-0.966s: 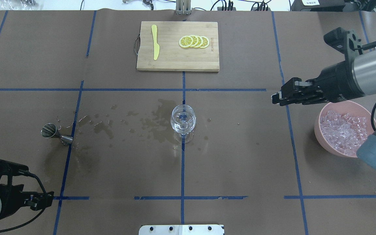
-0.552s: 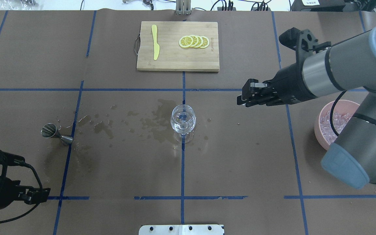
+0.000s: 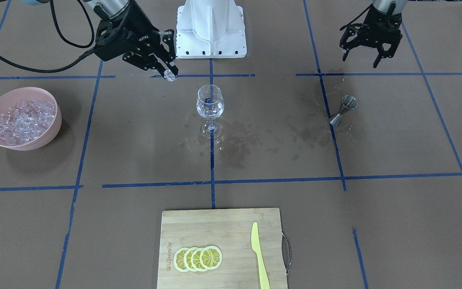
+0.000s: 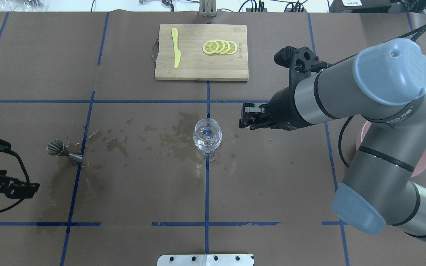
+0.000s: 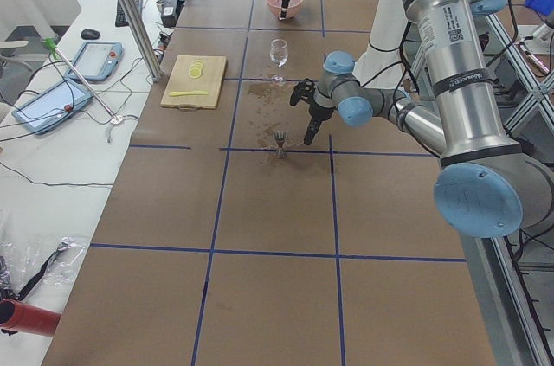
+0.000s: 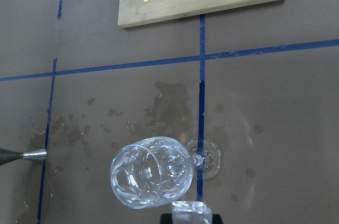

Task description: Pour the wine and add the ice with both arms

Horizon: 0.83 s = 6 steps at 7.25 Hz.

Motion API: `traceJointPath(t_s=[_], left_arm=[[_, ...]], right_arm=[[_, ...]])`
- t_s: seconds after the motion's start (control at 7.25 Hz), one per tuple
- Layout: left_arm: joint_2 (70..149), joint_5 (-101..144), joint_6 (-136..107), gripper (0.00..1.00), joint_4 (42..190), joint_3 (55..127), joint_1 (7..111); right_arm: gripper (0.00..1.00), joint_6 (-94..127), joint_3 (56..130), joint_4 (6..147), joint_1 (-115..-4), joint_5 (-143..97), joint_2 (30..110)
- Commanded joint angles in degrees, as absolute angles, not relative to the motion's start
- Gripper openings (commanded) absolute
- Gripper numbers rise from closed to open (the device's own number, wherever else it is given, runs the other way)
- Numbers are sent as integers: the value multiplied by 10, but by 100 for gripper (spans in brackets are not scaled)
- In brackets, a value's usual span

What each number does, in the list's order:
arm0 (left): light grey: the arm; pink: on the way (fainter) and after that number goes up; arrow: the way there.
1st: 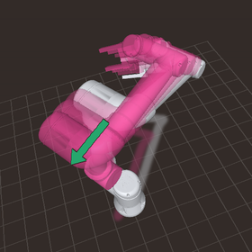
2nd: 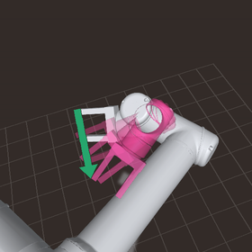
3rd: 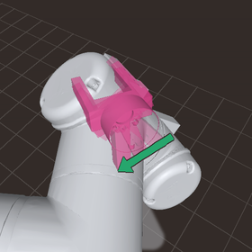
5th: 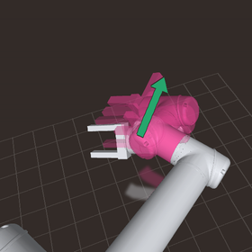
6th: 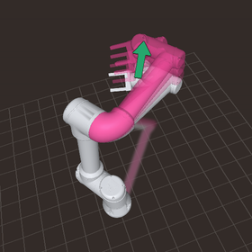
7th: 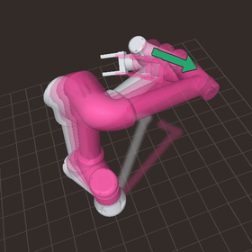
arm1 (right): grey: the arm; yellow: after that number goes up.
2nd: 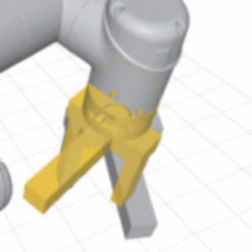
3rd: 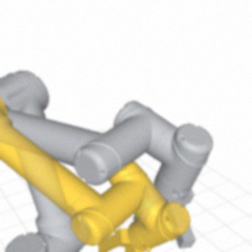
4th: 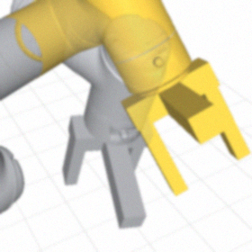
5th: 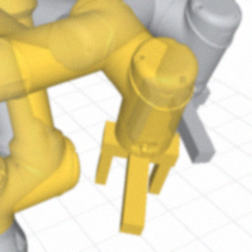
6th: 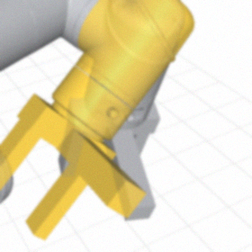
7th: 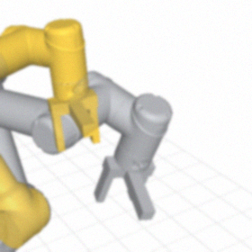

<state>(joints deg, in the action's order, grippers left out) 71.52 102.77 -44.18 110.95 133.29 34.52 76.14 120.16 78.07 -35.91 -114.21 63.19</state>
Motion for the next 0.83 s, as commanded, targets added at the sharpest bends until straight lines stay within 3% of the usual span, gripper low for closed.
traceJointPath(t_s=[0.0,0.69], left_arm=[[779,1049,-327,100,1035,1314,447],[812,1104,-129,100,1039,1228,618]], right_arm=[[0,763,1192,784,-342,-1124,618],[0,764,1138,785,-311,-1091,559]])
